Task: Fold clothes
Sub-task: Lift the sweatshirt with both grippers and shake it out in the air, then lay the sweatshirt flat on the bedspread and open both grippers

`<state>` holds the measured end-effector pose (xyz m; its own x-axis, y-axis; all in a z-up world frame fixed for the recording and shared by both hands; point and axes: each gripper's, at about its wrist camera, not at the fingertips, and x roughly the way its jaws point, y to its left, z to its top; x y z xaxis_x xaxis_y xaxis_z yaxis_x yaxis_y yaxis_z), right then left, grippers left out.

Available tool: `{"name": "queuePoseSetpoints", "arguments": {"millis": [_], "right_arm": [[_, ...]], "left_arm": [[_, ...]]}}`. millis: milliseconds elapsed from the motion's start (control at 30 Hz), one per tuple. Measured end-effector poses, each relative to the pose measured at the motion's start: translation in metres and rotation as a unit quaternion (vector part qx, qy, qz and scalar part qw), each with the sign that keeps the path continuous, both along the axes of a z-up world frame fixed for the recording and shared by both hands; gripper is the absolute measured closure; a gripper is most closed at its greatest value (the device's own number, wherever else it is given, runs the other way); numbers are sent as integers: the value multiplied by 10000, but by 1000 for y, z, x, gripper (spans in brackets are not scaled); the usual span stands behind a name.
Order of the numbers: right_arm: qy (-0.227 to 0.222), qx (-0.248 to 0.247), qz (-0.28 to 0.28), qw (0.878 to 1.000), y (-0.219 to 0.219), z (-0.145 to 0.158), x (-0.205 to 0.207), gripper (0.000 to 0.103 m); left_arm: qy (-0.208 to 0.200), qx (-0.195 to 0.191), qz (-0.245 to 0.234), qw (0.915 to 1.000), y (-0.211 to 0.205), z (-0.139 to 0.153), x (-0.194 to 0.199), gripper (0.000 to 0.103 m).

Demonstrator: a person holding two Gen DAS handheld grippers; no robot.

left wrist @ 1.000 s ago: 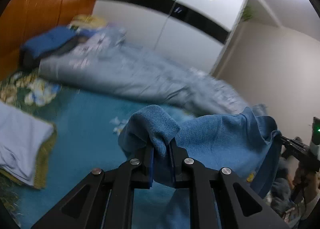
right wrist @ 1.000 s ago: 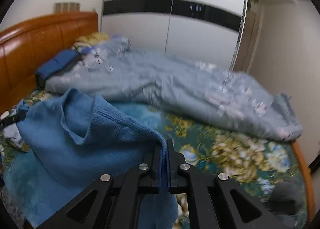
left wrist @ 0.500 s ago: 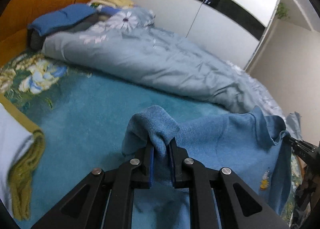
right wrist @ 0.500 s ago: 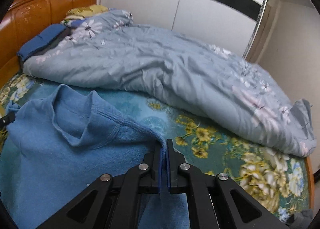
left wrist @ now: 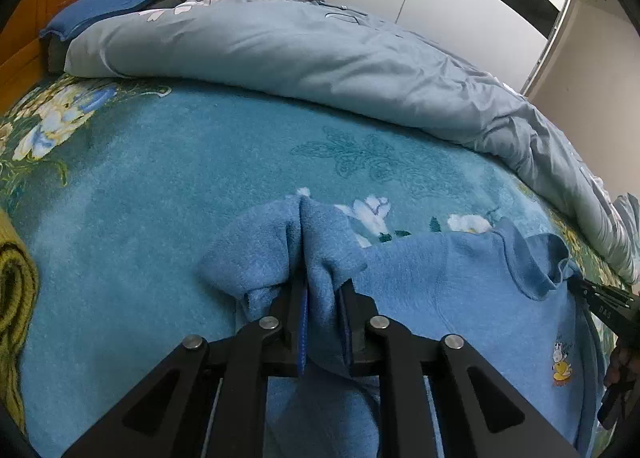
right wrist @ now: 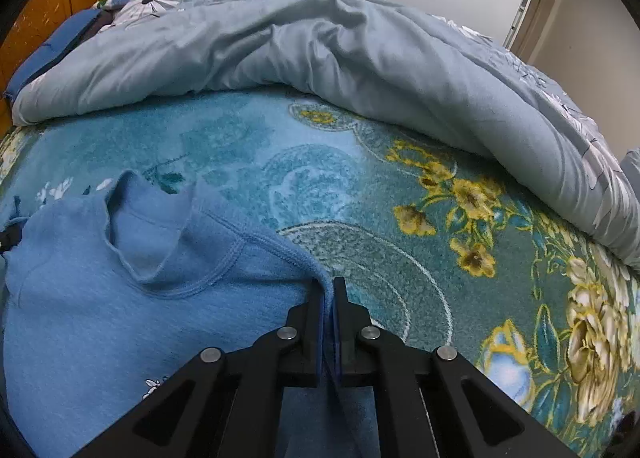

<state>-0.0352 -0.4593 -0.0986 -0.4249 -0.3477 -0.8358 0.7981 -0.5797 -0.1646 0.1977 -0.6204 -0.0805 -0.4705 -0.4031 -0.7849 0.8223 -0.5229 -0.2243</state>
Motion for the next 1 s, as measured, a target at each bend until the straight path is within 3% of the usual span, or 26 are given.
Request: {"name": "queuePoseSetpoints", "arguments": {"millis": [67, 133, 200, 233, 367, 467, 600, 700, 833, 1000], "right_arm": [[114, -27, 105, 9999, 3, 7, 5, 94], [167, -54, 188, 9997, 10, 17, 11, 71], [180, -133, 269, 9994, 21, 31, 17, 54], [171, -219, 284, 9992, 33, 39, 20, 50], [150, -567, 302, 9978, 89, 67, 34, 46], [120, -611, 159, 9979, 159, 76, 37, 45], [-337, -510, -192, 9979, 263, 59, 52, 45], [-752, -570, -392, 9948, 311, 41, 68, 45], [-1121, -688, -387, 9906, 338, 23, 89, 45], [-1030, -713, -410, 9913, 344, 14, 108, 47]], "left_arm": [[-6, 52, -28, 10000, 1, 3, 1, 83], [-20, 137, -60, 9999, 5, 7, 4, 69], [12, 183, -98, 9998, 11, 12, 11, 55], [7, 182, -111, 9998, 18, 15, 17, 52], [103, 200, -109, 9997, 49, 27, 43, 48], [296, 184, -22, 9994, 83, 36, 67, 47], [561, 162, 38, 9983, 142, 40, 102, 43], [606, 172, 119, 9979, 177, 37, 120, 42], [763, 288, 188, 9965, 208, 37, 136, 41], [804, 352, 108, 9961, 233, 41, 143, 41]]}}
